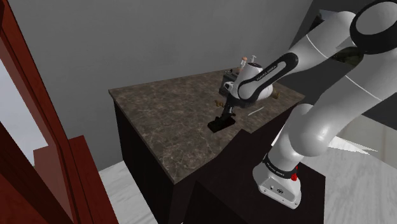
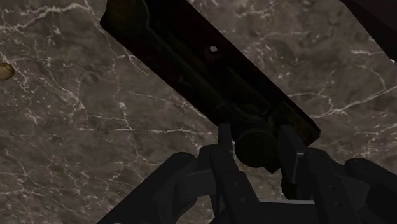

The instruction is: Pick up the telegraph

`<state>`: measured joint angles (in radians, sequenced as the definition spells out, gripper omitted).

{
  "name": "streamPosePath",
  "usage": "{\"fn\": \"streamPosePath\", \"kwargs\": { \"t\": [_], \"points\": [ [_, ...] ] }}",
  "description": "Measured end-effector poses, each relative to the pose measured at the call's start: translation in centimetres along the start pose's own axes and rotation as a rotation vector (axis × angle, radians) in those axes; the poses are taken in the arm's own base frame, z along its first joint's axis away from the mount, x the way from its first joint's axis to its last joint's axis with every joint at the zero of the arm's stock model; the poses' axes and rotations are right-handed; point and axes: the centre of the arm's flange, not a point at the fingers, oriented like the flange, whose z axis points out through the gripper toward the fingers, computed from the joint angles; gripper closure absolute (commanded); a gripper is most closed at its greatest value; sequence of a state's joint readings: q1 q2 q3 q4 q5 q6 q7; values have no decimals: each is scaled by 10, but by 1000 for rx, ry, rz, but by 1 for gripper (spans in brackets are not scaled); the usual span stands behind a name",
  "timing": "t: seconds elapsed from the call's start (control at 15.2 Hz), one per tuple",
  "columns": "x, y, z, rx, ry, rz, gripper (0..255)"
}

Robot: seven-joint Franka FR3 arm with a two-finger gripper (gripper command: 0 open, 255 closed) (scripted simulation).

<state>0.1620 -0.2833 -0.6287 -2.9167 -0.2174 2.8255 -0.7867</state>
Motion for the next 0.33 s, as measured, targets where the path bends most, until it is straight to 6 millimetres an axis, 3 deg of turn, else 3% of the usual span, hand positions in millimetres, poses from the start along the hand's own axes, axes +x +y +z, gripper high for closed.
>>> {"fn": "streamPosePath", "kwargs": {
  "t": [0.33],
  "points": [
    [4,2,-25,-1,-1,0,255]
  ]
}}
